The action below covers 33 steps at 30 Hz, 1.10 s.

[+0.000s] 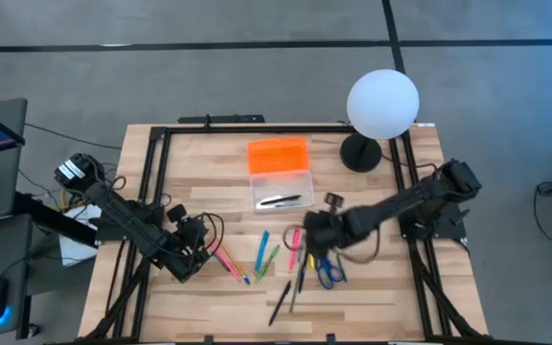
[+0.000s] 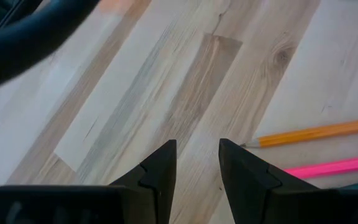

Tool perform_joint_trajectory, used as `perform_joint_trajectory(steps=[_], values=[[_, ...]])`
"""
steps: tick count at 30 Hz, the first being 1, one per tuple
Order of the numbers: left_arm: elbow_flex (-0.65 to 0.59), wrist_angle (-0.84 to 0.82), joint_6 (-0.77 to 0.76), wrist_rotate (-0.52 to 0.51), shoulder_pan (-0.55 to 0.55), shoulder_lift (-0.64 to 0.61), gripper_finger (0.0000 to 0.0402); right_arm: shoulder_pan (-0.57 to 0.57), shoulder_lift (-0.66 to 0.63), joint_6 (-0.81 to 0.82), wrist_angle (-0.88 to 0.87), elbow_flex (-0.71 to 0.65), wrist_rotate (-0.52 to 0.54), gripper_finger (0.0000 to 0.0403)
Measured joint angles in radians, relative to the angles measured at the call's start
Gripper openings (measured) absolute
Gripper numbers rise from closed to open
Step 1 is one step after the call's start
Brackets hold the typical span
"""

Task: Pick & place school supplies into a supply box
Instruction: Put the green crayon into the supply box

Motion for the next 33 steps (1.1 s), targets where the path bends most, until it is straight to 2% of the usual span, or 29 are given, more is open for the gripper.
perform_joint_trajectory(steps=[6, 13, 21, 26, 33], values=[[0.0, 0.0, -0.001, 0.0, 0.0, 0.0, 0.0116, -0.168, 0.001, -0.389, 0.262, 0.009, -0.138, 0.0], [0.0, 0.003, 0.038, -0.001, 0.0, 0.001, 0.0116, -0.329, 0.002, -0.61, 0.365, 0.009, -0.258, 0.0], [0.0, 0.003, 0.039, -0.001, 0.0, 0.001, 0.0116, -0.455, 0.092, -0.682, 0.513, 0.027, -0.445, 0.0], [0.006, 0.002, 0.036, 0.031, 0.002, 0.001, 0.0116, -0.495, 0.196, -0.67, 0.499, 0.069, -0.458, 0.0002], [0.006, 0.0, 0.01, 0.074, 0.003, 0.001, 0.0116, -0.506, 0.273, -0.703, 0.447, 0.148, -0.458, 0.0033]])
